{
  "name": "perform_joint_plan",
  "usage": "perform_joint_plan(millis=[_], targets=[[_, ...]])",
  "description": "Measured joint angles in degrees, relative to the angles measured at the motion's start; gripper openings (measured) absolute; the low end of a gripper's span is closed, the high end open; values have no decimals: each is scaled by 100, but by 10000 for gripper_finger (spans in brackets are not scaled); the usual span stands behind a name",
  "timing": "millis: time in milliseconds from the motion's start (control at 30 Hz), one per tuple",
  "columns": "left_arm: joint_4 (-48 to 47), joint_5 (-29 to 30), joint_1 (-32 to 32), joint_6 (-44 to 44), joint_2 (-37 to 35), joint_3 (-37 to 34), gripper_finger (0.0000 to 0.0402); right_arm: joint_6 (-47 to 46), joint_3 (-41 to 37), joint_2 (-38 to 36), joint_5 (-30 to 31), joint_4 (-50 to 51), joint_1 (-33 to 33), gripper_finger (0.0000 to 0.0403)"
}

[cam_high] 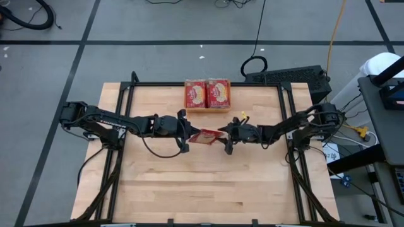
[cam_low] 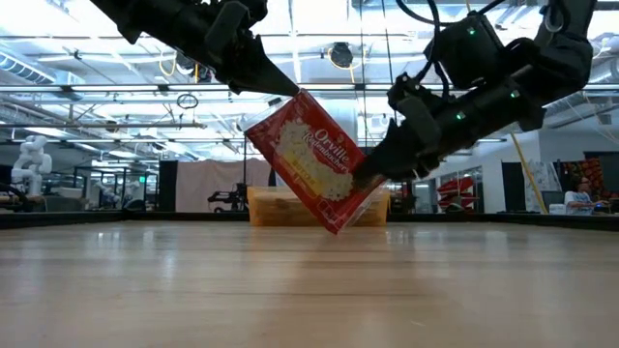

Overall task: Sort popcorn bags into baskets
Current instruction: Put the popcorn pack into the orange bin

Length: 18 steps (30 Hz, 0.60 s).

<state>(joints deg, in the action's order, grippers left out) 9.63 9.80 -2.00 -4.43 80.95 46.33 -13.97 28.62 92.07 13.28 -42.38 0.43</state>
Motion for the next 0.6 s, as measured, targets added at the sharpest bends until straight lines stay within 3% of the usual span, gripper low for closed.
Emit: perform_joint_plan(millis=[100,300,367,500,600], targets=[[-4,0,0,0,0,0,2,167,0,0,-475,-66,-118,170],[-45,-28,0,-2,0,0,10,633,0,0,-1077,-71,-265,22],[-49,-51,0,4,15,0,18,940,0,-19,-1068,-77,-314,13],[-75,-53,0,61,37,0,48,1627,-9,-258,-1090,-26,-442,32],[-63,0,-4,119,37,0,85,1820,-7,-584,-1573,300,-644,29]])
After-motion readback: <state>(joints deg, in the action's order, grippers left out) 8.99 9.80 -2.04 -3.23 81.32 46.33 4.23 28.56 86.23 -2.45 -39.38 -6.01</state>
